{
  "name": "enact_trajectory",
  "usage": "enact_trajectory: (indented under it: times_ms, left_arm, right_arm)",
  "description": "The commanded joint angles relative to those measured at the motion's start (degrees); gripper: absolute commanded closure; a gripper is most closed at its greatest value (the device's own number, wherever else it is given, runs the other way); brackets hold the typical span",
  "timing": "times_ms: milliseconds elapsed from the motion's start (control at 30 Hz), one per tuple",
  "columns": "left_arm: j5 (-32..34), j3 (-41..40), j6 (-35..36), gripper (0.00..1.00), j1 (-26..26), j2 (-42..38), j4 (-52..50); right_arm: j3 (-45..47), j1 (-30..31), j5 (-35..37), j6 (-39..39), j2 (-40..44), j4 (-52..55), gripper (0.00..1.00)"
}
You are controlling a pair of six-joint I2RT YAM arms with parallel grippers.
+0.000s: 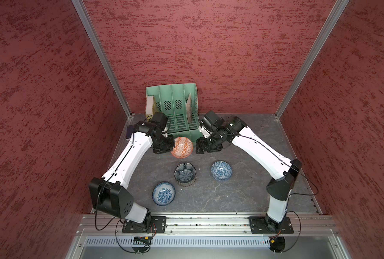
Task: Stack the bowls
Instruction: Pick up the bowl from the center of the board.
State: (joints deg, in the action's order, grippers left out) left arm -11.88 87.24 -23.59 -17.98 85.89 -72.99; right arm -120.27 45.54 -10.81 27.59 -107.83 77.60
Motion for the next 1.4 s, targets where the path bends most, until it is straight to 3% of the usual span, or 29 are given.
enact_trajectory:
  times_ms: [0,133,300,533,900,1300,1333,1367]
  left_arm:
    - [-3.05,2.09,-1.53,1.00,-2.58,0.76,-1.58]
    - [-3.01,2.55,-2.54,1.00,-5.20,1.61,-1.53]
    - [-2.77,3.16,-3.09,1.00,-7.32,2.15,-1.63]
    - [-2.48,3.44,-3.40,1.00,-9.29,2.73,-1.71]
    - [-2.80,3.03,-3.94,1.00,-9.88,2.17,-1.27]
    - [-2.69,2.80,-4.26,1.00,-10.06,2.25,-1.06]
    - [-2.75,2.84,-4.47,0.97,-10.06,2.08,-1.00]
    - [-2.66,2.85,-4.63,0.79,-10.05,1.90,-1.03]
  right_arm:
    - [-1.31,-0.33,2.90,0.26,-1.20,2.48,0.39]
    - [-0.85,-0.41,6.37,0.58,-1.47,4.16,0.48]
    - [0.82,-0.41,5.54,0.27,-1.34,3.47,0.57]
    - [1.51,-0.37,3.90,0.40,-2.33,2.34,0.61]
    - [3.67,-0.41,3.87,0.34,-3.07,1.50,0.72]
    - [3.90,-0.40,2.78,0.22,-3.32,1.06,0.94]
    - [3.86,-0.37,2.48,0.33,-3.30,0.97,0.95]
    - [3.94,-0.43,1.79,0.35,-3.26,0.62,0.96]
